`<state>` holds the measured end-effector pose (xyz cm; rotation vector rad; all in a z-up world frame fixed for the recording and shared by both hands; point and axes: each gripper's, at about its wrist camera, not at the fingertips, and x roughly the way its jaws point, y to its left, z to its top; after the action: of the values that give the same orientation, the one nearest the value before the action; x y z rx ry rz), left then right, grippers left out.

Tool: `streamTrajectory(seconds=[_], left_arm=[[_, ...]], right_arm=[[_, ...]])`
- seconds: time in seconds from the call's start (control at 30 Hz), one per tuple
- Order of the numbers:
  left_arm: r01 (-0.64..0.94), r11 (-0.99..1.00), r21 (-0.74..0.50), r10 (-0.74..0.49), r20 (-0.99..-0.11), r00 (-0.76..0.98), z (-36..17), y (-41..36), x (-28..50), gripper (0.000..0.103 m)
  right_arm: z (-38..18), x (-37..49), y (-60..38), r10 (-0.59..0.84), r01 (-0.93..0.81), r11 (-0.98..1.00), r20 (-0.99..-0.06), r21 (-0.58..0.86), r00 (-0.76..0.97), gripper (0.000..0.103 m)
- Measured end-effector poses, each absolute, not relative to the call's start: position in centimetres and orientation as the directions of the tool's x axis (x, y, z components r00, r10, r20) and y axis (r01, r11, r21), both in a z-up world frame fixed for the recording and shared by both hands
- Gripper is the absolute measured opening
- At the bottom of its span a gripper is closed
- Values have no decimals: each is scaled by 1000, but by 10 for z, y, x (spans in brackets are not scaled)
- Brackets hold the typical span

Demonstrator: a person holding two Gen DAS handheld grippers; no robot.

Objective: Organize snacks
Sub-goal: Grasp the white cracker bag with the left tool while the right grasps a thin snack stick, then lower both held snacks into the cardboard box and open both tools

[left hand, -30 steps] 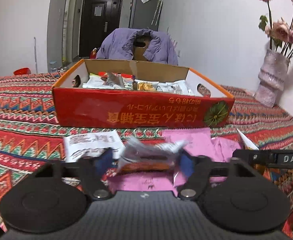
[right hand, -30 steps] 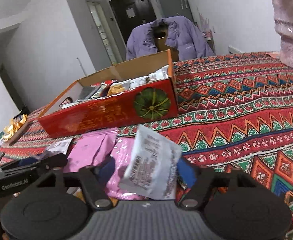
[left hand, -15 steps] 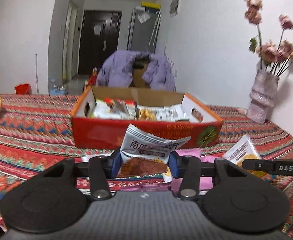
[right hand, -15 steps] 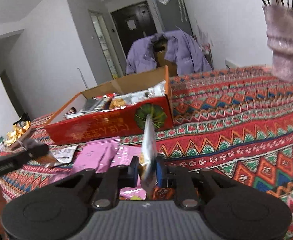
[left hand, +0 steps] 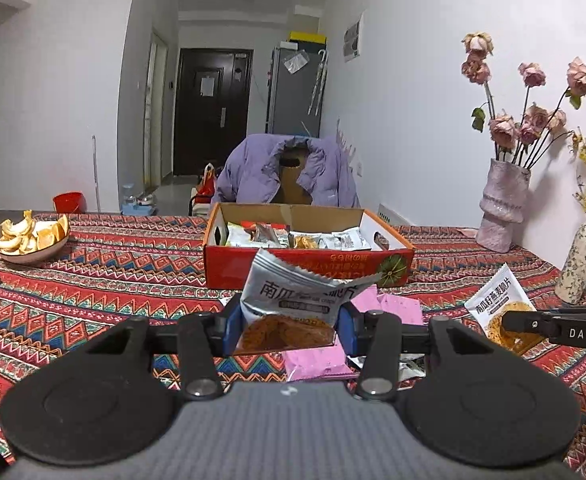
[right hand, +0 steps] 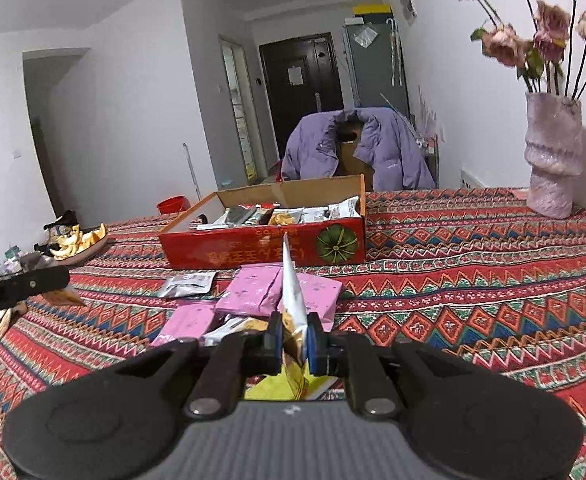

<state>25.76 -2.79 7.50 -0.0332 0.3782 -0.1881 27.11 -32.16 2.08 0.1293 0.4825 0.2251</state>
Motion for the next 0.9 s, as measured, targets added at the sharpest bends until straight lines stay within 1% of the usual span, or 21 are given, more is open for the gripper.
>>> streamTrajectory(seconds=[0.27,0.4,0.53,0.63,0.7,0.77,0.83,0.9], left_arm=[[185,981,-51,-191,-353,916,82,-30,252,47],[214,975,-60,-221,-361,906,88,-34,277,47],[252,964,-82,-265,-356,896,102,-43,322,47],[266,963,-50,-267,-342,901,108,-55,366,47],[265,964,-21,-255,-354,900,108,-65,400,47],[275,962,-8,-258,-367,894,104,-74,434,47],[286,958,-2,-264,-397,879,97,-85,471,47],[294,956,-9,-269,-433,860,87,-93,505,47]], right_arm=[[31,263,-317,269,-211,961,-414,181,870,11],[36,284,-316,293,-235,954,-407,188,865,11],[45,326,-320,320,-255,944,-397,207,860,11],[49,371,-322,313,-257,948,-410,186,857,11],[49,401,-323,311,-256,949,-414,183,856,11],[50,432,-325,327,-259,942,-418,211,848,11],[49,467,-325,327,-254,942,-426,220,844,11],[45,506,-325,314,-231,946,-453,229,835,11]])
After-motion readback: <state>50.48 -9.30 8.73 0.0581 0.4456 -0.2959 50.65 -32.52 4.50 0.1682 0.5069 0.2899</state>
